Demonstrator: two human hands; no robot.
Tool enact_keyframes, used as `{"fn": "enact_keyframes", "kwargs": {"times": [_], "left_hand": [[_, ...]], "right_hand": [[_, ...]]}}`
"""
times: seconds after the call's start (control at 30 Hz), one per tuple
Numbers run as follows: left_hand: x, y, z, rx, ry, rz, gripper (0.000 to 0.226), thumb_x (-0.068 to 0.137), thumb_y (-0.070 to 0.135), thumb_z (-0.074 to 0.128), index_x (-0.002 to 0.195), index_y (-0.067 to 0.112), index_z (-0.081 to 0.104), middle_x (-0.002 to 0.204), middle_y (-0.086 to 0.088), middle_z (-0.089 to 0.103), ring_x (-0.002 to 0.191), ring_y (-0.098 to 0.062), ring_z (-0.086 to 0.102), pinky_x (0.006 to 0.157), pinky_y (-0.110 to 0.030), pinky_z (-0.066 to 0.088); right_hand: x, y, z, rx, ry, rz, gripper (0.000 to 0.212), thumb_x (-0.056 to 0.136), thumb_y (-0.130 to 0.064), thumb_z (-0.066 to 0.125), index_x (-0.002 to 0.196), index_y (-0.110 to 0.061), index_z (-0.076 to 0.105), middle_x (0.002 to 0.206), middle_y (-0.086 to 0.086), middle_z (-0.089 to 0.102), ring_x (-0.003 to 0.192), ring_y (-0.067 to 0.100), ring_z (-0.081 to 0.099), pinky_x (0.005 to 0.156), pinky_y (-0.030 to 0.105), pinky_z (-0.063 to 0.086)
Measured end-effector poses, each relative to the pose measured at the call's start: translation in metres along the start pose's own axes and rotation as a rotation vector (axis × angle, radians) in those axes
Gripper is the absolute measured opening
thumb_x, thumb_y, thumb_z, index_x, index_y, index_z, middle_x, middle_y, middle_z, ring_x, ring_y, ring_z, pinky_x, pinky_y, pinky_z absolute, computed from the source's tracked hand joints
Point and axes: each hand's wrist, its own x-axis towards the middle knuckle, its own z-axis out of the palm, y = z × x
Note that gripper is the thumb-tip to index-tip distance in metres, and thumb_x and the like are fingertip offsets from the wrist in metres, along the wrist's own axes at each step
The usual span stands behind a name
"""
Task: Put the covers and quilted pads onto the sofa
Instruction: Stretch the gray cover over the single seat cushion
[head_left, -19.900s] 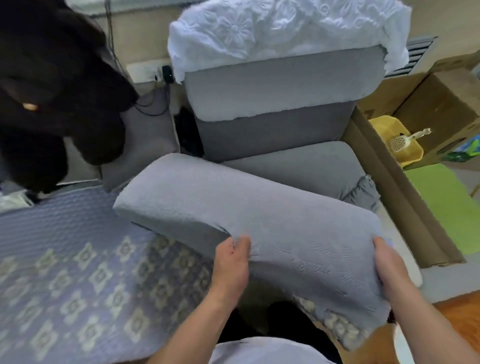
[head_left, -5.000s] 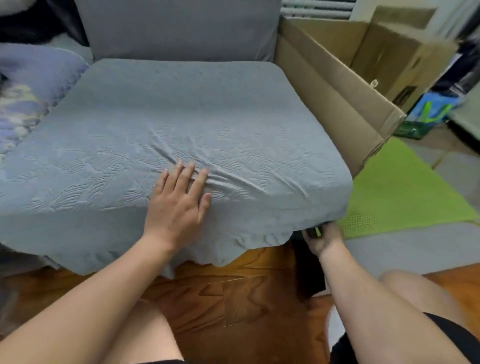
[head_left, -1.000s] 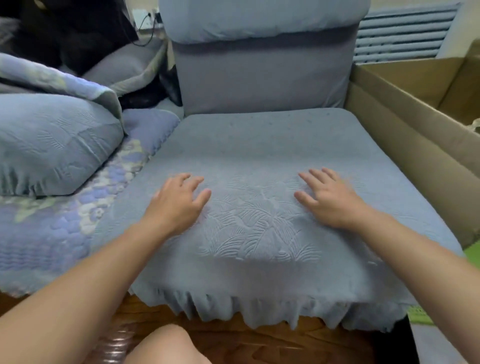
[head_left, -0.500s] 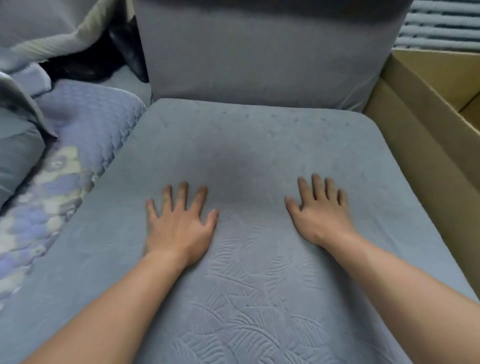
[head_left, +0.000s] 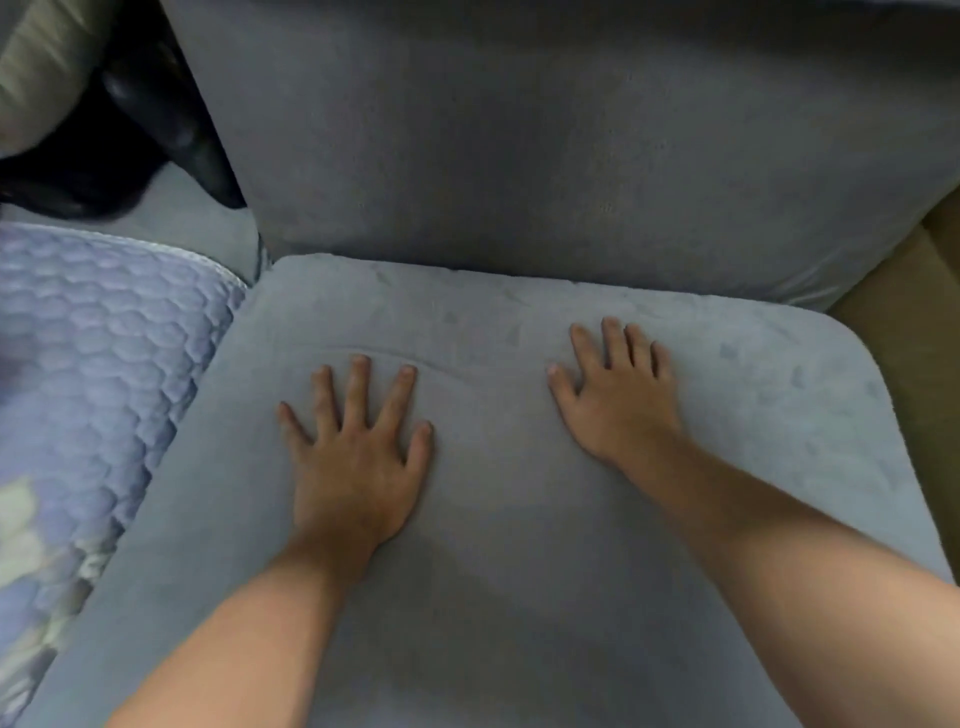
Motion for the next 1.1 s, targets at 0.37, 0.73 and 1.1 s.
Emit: {"fn": "enact_keyframes", "kwargs": {"times": [0.37, 0.73, 1.1], "left_hand": [[0.153, 0.006, -0.028, -0.034, -0.107, -0.002, 0.069, 0.092, 0.07, -0.001, 0.156, 0.045, -0.006, 0.169, 0.004, -0.006, 0.155, -0.026, -0.008, 0.119, -0.066, -0.001], [0.224, 0.029, -0.037, 0.07, -0.224, -0.151, 0.055, 0.098, 0.058, 0.006, 0.137, 0.034, 0.035, 0.149, -0.011, 0.032, 0.146, -0.036, 0.018, 0.112, -0.074, 0.006], [-0.132, -0.012, -0.032, -0.138, -0.402, -0.035, 0.07, 0.092, 0.063, 0.037, 0.154, 0.052, 0.006, 0.167, -0.001, -0.007, 0.153, -0.041, 0.001, 0.112, -0.073, 0.009]], "right_hand": [[0.097, -0.003, -0.005, 0.108, 0.09, 0.01, 0.059, 0.097, -0.058, 0.03, 0.15, -0.032, 0.032, 0.152, 0.005, 0.035, 0.14, 0.029, 0.028, 0.12, 0.046, 0.018], [0.121, 0.006, 0.006, 0.045, 0.259, -0.016, 0.043, 0.096, -0.049, 0.035, 0.13, -0.03, 0.053, 0.117, 0.004, 0.05, 0.108, 0.027, 0.045, 0.097, 0.044, 0.04], [-0.192, -0.036, 0.001, 0.062, -0.249, -0.113, 0.059, 0.093, -0.043, 0.04, 0.148, -0.025, 0.047, 0.159, 0.013, 0.034, 0.144, 0.037, 0.035, 0.116, 0.05, 0.029]]}}
